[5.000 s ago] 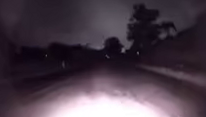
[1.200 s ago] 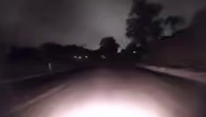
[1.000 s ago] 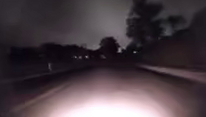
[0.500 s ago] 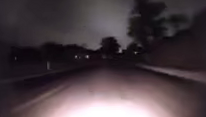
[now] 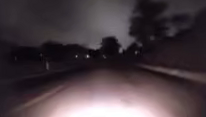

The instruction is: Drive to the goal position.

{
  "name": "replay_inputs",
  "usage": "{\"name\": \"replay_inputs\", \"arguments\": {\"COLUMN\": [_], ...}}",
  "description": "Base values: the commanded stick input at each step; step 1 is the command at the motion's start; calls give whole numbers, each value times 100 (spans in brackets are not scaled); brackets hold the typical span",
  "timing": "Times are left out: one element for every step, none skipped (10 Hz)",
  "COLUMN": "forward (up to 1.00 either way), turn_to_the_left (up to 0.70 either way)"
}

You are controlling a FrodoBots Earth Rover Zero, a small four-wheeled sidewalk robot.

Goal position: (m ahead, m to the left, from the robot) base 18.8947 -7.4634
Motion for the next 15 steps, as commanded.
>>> {"name": "replay_inputs", "arguments": {"forward": [70,70,70,70,70,70,70,70,70,70,70,70,70,70,70], "turn_to_the_left": [0,0,0,0,0,0,0,0,0,0,0,0,0,-11,-35]}}
